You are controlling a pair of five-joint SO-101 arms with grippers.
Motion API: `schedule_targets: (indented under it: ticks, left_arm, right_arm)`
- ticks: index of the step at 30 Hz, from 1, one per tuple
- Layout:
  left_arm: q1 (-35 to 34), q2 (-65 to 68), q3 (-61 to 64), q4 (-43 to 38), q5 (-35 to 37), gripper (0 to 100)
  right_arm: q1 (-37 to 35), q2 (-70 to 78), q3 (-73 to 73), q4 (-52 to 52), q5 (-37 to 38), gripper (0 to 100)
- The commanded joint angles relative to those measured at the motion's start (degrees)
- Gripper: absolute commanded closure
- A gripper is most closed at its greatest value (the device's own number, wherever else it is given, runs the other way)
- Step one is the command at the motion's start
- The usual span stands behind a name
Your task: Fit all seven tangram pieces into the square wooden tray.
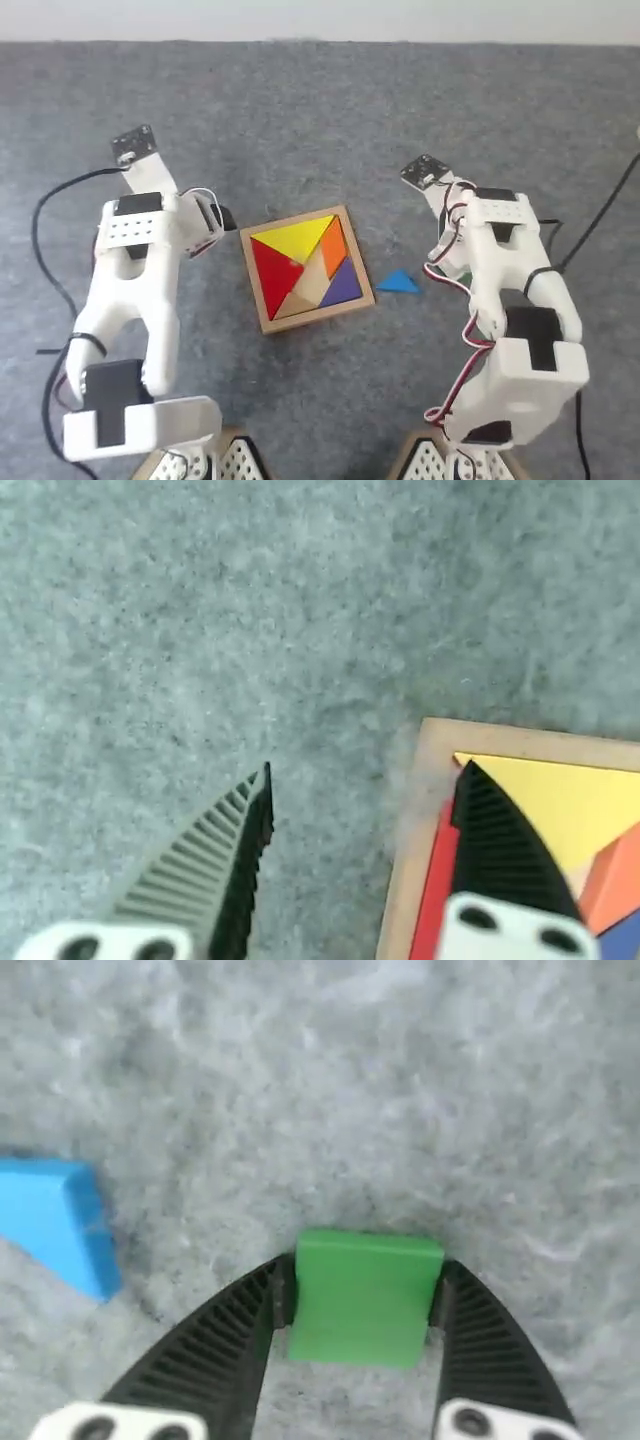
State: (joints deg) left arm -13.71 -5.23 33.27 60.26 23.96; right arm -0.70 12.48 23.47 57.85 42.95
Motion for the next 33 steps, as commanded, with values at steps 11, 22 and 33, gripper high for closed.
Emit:
schedule_targets:
  ticks: [11,22,33]
  left_arm:
    - [0.4,-0.9,-0.3,-0.9,-3.1,73]
    - [0.4,-1.0,-0.3,-0.8,-3.1,73]
    - [0.4,-1.0,-0.4,-0.4,-3.1,73]
  right_arm:
    - [1.3,-4.0,-5.9,-0.6,-2.6,98.7]
    - [-17.6,-19.0,-10.3,11.6,-12.2,97.9]
    - [-38.1,-8.0,-10.1,0.9,-25.0,97.8]
